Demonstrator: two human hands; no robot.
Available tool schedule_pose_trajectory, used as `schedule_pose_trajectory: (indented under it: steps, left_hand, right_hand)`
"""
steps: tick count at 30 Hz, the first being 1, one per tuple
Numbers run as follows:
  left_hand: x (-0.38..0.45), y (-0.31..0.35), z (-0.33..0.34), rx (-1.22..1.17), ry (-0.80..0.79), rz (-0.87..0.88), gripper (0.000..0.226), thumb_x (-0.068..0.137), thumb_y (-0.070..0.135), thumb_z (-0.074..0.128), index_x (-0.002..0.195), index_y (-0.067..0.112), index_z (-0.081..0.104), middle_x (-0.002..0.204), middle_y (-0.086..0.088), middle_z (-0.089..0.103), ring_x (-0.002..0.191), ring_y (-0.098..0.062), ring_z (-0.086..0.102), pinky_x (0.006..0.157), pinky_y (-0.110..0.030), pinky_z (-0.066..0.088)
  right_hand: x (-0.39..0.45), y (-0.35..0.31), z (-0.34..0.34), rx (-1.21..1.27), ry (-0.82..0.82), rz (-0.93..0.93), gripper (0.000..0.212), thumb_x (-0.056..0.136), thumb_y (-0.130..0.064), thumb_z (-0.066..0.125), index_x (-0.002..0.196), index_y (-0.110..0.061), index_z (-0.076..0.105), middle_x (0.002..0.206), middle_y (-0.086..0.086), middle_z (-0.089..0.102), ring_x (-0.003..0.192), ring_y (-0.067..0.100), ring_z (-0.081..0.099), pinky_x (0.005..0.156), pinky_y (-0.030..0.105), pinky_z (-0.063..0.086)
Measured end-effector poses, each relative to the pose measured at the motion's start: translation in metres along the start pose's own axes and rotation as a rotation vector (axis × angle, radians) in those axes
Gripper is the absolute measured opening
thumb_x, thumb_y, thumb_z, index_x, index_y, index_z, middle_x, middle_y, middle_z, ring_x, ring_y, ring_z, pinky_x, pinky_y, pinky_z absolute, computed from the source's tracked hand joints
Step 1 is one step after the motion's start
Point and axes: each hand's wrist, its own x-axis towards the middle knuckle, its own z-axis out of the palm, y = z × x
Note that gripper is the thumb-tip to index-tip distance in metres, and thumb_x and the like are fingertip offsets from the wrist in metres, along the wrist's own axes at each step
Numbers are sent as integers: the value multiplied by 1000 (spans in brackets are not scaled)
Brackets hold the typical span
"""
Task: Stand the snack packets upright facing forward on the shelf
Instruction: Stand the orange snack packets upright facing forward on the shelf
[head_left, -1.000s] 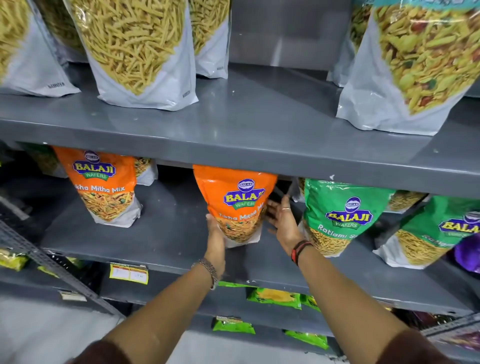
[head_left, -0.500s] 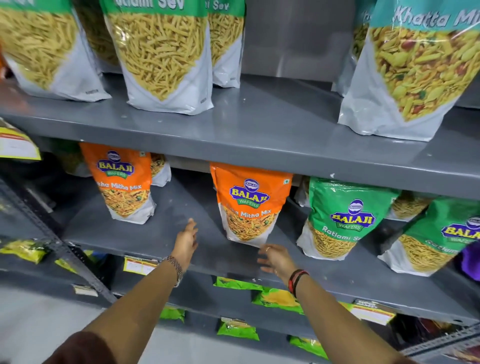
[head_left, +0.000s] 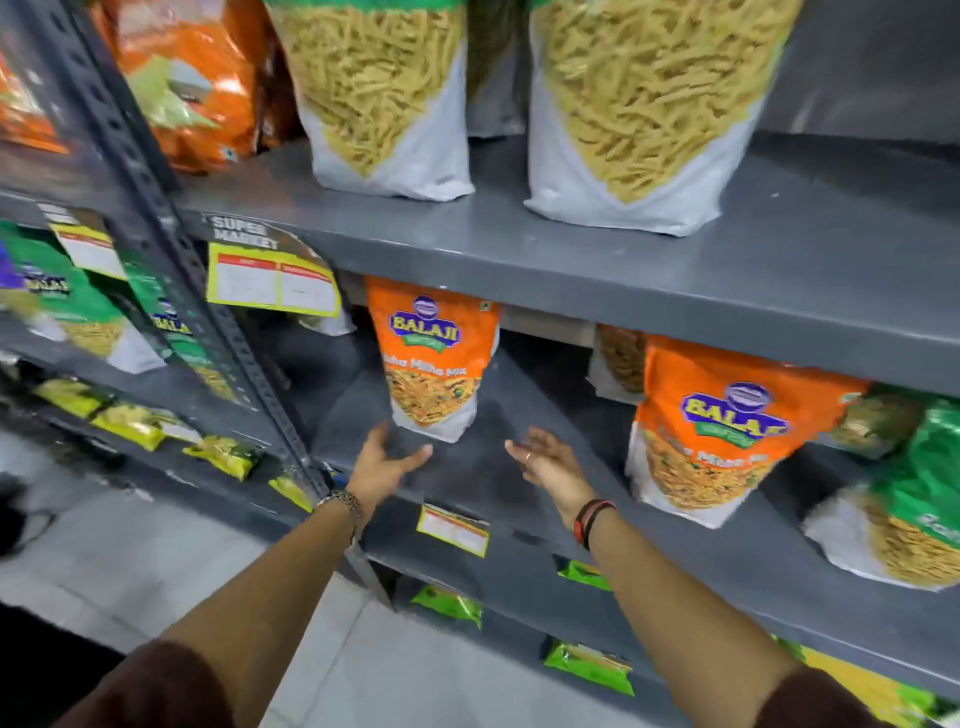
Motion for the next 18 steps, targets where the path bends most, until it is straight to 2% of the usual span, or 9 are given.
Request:
schedule_pose_trajectory:
  steps: [2,3,5,7,8,10,12,14,18]
  left_hand:
    - [24,0,-21,71,-56,89,67,75,6,74,130,23,37,136,4,44,132,-14,35,111,-35,32]
    - [41,-1,-32,137,-83,109,69,73,7,76,129,23,39,136,3,46,132,-15,36,112,-40,33]
    - [61,4,-43,204,-156,78,95,68,17,81,145,15,26,151,-2,34,142,-20,28,114,-41,31]
    - [89,4,-53,211,-264,85,121,60,26,86,150,14,7,153,1,26,143,-16,23,113,-32,29]
    - [99,7,-56,206,-319,112,127,58,23,86,151,14,-1,152,3,25,142,-14,22,112,-28,28]
    - [118,10,-59,249,-385,137,136,55,24,87,150,18,-10,149,8,25,139,-11,23,113,-32,27]
    - [124,17,-58,271,-449,118,129,57,25,87,150,18,-1,138,11,34,130,-8,32,107,-31,33]
    - [133,17,-56,283,-489,104,118,53,31,88,147,17,17,135,2,48,126,-15,44,99,-30,40]
    - [142,10,-61,262,-434,87,100,56,31,84,140,19,31,138,-10,53,127,-27,51,105,-46,43]
  right_hand:
    - [13,-8,30,-29,31,-29,74,81,-21,69,143,-11,31,151,6,35,137,23,38,110,37,37]
    - [20,-12,44,-42,44,-41,78,80,-19,70,145,-12,27,153,5,31,138,23,35,112,36,35]
    - [32,-21,63,-33,61,-53,84,80,-15,70,147,-12,19,155,6,25,141,25,31,109,34,34]
    - [46,-26,81,-18,102,-66,90,78,-12,72,148,-12,15,157,8,21,143,27,27,112,37,32]
    - [51,-27,88,-32,125,-81,92,75,-13,74,147,-12,16,156,9,23,142,28,27,114,41,31]
    - [58,-27,96,-77,146,-120,85,73,-14,76,143,-11,26,150,11,35,138,27,35,112,45,35]
    - [62,-26,101,-85,144,-149,71,76,-11,73,136,-10,35,141,10,46,129,23,43,104,37,41]
    - [64,-26,107,-104,130,-171,63,80,-12,69,135,-10,37,136,10,52,125,24,49,95,32,43]
    - [68,-22,115,-161,147,-189,62,82,-16,66,136,-12,36,138,10,51,127,27,48,101,38,42]
